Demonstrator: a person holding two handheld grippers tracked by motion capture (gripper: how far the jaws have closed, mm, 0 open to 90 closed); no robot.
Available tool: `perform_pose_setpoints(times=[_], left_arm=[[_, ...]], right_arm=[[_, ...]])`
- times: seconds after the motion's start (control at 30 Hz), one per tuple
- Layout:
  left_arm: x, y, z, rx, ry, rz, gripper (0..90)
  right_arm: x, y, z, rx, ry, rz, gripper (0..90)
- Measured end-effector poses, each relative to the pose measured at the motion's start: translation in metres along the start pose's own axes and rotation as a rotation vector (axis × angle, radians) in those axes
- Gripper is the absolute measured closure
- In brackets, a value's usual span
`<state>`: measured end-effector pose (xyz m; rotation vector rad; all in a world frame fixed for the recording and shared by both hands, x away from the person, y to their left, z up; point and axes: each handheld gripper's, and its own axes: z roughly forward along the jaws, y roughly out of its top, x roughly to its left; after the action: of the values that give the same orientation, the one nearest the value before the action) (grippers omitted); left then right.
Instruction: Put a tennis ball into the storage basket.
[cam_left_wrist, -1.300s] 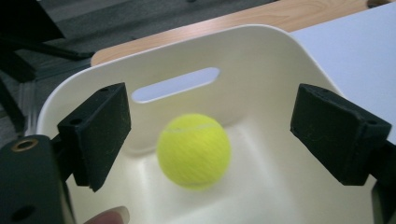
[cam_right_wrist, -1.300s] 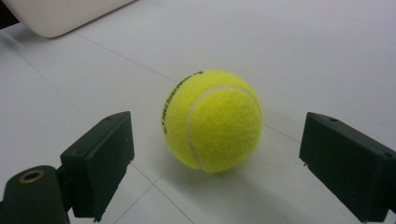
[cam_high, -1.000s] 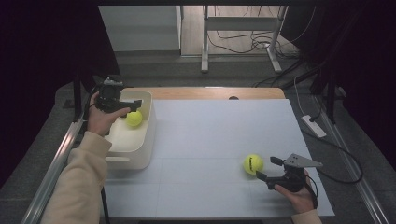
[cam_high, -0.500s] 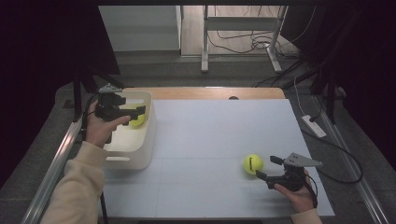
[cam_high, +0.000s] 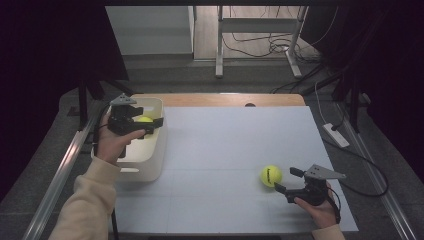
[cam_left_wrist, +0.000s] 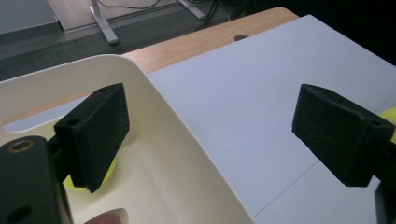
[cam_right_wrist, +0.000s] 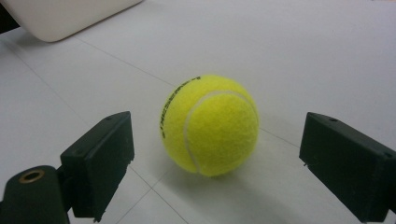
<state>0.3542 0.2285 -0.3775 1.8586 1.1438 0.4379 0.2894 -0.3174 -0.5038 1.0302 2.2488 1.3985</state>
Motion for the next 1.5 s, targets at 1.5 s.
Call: perform_pose_setpoints(times=[1.5], left_arm=[[-0.056,-0.004,0.027,0.032,-0.127,0.081,12.0]], right_arm=[[0.001,0.0,0.0,-0.001,0.001,-0.005,9.9]])
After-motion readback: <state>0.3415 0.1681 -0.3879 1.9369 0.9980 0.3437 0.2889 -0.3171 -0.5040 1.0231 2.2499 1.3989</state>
